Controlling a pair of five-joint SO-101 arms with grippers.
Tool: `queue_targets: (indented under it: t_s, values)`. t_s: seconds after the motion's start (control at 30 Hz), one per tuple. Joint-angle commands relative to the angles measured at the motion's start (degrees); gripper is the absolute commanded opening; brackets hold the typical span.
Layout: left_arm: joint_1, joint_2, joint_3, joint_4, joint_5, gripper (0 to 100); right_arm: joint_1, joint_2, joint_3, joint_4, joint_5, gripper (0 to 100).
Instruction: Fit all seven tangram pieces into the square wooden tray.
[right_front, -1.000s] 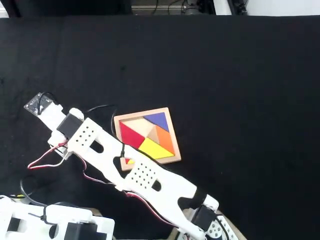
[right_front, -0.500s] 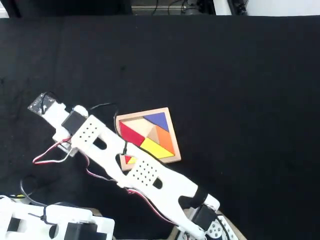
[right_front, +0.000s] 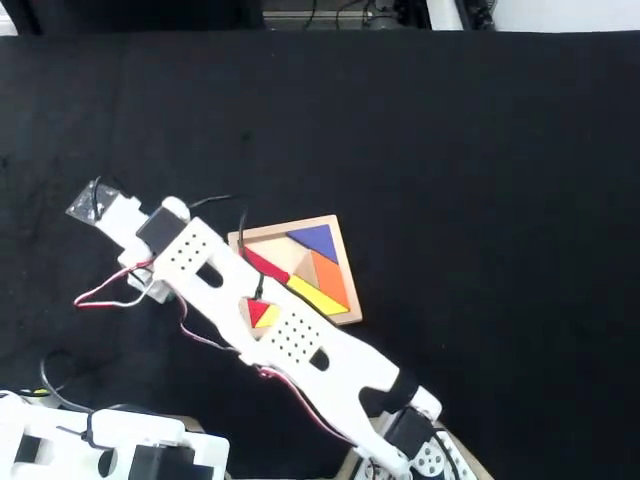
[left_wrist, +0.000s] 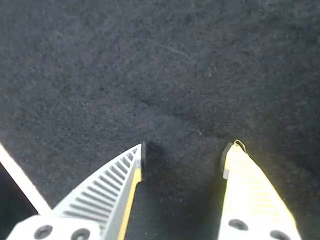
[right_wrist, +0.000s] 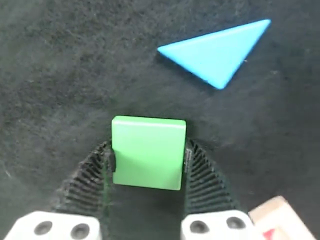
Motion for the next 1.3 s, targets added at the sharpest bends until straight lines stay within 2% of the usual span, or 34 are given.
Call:
queue_targets:
  t_s: [0.0, 0.23, 0.43, 0.5, 0.57, 0.77, 0.97, 1.27]
  values:
    - [0.22, -0.35, 0.22, -0.44, -0.26, 27, 5.1, -5.05, -4.7, 2.11, 0.44, 1.1]
    - [0.48, -0.35, 1.19, -2.11, -0.26, 27, 11.69, -24.22, 13.85, 2.2, 0.44, 1.1]
    - [0.48, -0.35, 1.71, -3.16, -0.26, 27, 13.1, -54.11, 45.49, 1.93, 0.7, 1.1]
    - [0.48, -0.35, 1.71, -3.16, -0.26, 27, 13.27, -61.93, 57.27, 0.35, 3.25, 1.1]
    - [0.48, -0.35, 1.71, -3.08, -0.26, 27, 14.77, -67.56, 69.05, -4.75, 6.24, 1.1]
    - [0.48, -0.35, 1.8, -2.99, -0.26, 27, 21.27, -75.38, 97.19, -29.89, 9.58, 1.1]
    - [0.57, -0.35, 1.8, -3.08, -0.26, 27, 24.18, -75.74, 108.35, -40.18, 15.74, 1.1]
    - [0.57, -0.35, 1.8, -3.16, -0.26, 27, 24.88, -75.3, 111.87, -45.45, 15.82, 1.1]
